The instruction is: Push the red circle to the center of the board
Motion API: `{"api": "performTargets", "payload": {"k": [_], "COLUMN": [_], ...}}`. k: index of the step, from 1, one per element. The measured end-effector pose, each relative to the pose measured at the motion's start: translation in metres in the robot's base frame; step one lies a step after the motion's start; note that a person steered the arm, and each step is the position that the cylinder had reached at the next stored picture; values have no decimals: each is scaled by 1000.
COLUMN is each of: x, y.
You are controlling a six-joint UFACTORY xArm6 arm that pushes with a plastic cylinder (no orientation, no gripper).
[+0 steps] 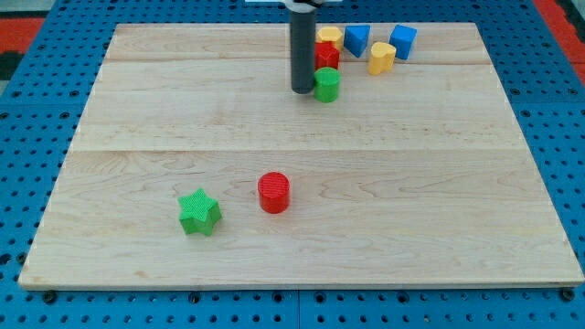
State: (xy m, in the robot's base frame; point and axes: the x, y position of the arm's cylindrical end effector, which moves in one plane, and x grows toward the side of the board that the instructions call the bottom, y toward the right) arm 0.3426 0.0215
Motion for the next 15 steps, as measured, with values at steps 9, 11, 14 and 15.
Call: {"api": "performTargets", "payload": {"k": [9,11,14,15], "x": [170,135,169,112], "y": [-69,-123,5,-11]}}
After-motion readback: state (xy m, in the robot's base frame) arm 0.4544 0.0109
